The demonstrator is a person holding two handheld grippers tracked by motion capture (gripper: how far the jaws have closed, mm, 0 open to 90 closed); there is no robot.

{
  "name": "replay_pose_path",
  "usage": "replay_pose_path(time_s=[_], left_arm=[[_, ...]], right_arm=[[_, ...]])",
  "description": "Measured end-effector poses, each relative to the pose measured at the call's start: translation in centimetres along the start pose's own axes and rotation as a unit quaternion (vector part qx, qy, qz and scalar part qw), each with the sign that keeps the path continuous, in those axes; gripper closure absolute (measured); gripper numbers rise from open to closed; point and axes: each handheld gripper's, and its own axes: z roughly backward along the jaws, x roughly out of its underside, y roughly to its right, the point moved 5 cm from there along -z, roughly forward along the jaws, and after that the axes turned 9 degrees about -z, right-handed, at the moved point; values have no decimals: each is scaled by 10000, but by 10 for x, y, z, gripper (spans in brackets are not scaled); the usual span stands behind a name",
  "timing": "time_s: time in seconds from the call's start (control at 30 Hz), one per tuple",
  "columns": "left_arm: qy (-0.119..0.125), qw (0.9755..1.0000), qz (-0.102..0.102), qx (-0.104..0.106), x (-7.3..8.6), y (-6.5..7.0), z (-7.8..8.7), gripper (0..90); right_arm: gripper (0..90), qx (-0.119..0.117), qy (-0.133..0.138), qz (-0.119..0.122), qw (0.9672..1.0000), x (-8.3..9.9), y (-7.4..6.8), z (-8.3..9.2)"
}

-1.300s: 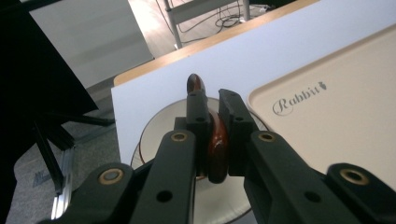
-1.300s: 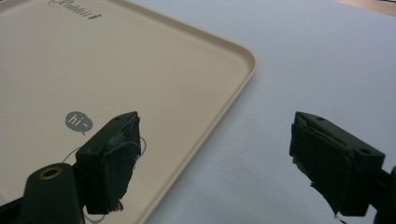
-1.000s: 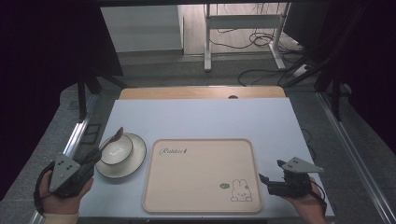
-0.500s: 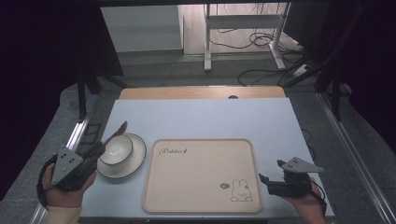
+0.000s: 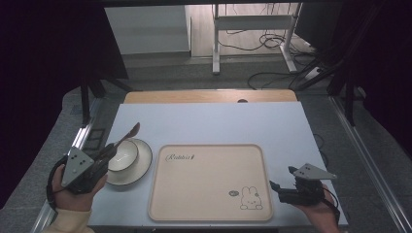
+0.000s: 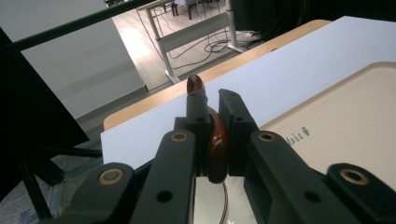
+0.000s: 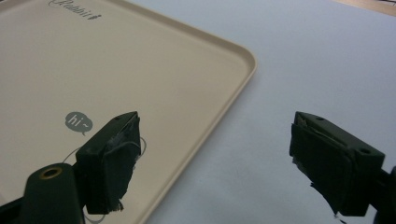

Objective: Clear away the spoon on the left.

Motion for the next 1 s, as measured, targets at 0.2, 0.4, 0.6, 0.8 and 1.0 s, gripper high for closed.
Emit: replay_pose_path(time_s=[0.2, 0.4, 0.6, 0.8, 1.0], left_arm=[[9, 10000, -36, 54, -3, 3, -4, 845], [36, 9999, -42, 90, -6, 5, -7, 845], [58, 9999, -68, 141, -10, 8, -11, 845], [81, 9997, -103, 199, -14, 12, -16, 845], [91, 9995, -136, 268, -18, 16, -22, 845]], right_arm=[[168, -8, -5, 8, 10000, 0, 0, 0], [168, -5, -8, 8, 10000, 0, 0, -1], [168, -8, -15, 11, 10000, 0, 0, 0], [168, -8, -17, 12, 10000, 0, 0, 0], [168, -2, -7, 14, 10000, 0, 0, -1]])
